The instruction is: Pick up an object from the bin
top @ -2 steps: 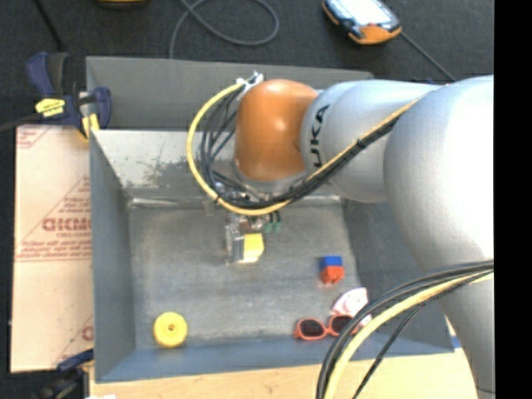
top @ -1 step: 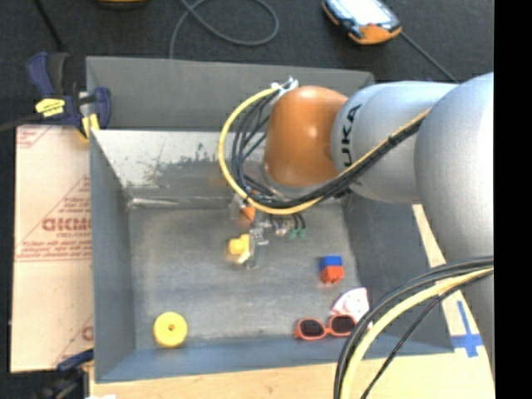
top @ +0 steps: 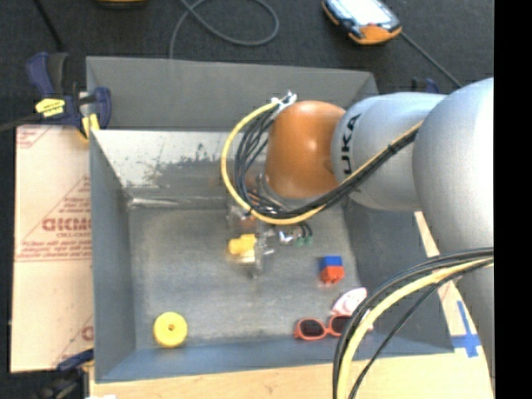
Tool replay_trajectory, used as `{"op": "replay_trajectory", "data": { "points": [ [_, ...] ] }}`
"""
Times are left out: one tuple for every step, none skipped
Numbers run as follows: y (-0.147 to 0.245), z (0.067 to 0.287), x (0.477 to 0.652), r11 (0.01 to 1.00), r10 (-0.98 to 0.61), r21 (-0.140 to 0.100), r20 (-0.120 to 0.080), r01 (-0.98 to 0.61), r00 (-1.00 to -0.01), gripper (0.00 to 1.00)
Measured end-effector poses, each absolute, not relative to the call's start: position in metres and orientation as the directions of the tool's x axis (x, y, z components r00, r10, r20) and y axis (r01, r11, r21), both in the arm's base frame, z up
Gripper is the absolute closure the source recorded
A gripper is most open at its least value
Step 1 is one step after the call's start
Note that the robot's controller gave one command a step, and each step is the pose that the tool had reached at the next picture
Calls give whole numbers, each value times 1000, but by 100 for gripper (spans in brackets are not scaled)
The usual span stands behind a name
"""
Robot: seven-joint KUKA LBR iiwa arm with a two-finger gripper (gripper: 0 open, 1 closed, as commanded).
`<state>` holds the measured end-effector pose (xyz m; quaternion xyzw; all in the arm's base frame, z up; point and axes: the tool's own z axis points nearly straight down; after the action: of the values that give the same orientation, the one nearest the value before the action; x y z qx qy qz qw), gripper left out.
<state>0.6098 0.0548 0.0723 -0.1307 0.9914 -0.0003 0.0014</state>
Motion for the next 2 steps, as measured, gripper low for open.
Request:
{"op": "replay_trajectory", "data": {
  "points": [
    [44, 71, 615, 983, -185, 1, -6, -185, -983, 100],
    [44, 71, 615, 983, -185, 1, -6, -185, -983, 100]
  ]
}}
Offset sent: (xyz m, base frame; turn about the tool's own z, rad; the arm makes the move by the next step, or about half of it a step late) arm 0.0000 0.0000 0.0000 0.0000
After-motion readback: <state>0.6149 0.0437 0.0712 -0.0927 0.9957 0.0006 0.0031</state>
